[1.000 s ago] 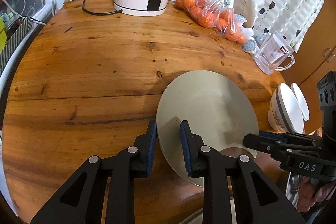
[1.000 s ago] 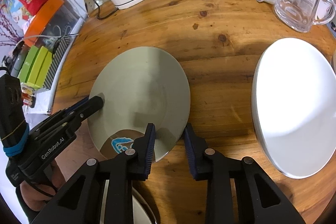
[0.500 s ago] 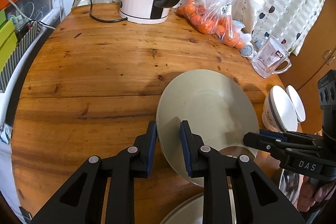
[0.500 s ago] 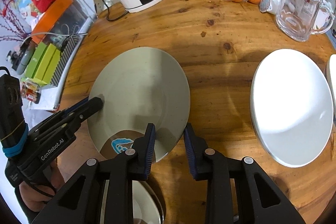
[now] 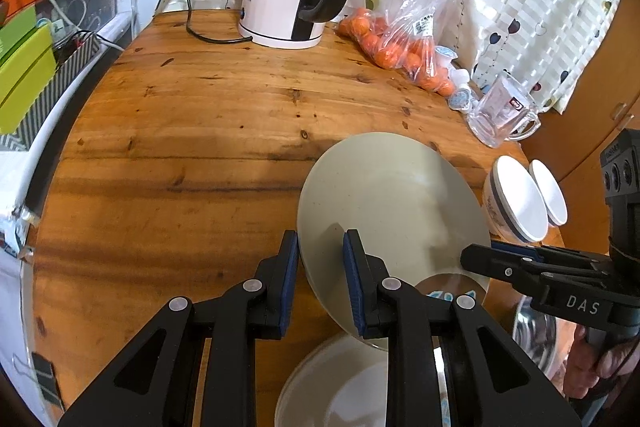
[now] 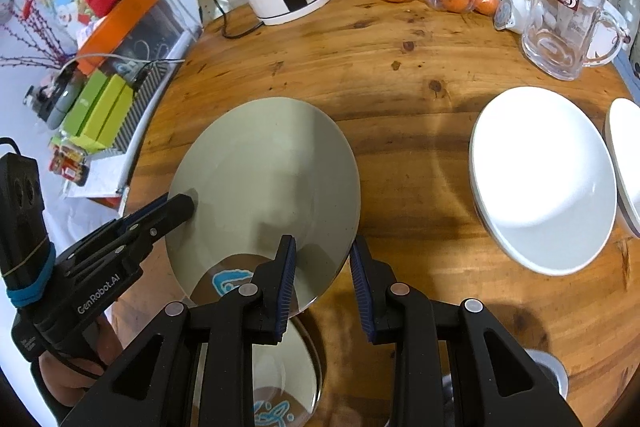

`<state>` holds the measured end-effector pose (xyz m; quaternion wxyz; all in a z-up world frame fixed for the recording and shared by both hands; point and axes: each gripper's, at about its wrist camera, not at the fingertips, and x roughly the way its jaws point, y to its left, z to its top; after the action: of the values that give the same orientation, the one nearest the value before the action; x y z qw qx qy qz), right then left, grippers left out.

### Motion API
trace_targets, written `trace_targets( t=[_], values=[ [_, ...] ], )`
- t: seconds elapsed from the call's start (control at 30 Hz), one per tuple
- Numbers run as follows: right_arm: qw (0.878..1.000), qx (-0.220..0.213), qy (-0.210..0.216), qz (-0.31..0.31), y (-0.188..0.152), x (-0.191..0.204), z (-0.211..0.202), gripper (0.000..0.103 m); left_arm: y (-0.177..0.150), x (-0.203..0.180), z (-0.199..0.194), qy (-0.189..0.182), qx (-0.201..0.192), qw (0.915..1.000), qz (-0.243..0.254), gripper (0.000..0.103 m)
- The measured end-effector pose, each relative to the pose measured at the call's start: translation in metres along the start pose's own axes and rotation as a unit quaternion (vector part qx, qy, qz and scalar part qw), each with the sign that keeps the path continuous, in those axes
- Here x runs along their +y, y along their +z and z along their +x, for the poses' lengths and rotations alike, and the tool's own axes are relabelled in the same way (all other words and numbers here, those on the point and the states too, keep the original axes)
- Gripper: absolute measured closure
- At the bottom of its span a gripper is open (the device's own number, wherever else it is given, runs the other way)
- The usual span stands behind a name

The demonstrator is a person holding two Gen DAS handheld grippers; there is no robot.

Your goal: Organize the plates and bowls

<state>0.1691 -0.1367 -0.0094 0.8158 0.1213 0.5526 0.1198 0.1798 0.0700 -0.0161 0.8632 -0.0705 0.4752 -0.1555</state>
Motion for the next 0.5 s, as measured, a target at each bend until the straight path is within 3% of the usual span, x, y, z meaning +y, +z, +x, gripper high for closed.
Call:
trace_targets(
  t=[0.5],
  values=[
    [1.000,0.002,0.004,-0.027,-0.034,0.019,-0.017,0.076,-0.043,0.004,-0.035,0.005,-0.011,0.9996,-0.027,0.079]
  ],
)
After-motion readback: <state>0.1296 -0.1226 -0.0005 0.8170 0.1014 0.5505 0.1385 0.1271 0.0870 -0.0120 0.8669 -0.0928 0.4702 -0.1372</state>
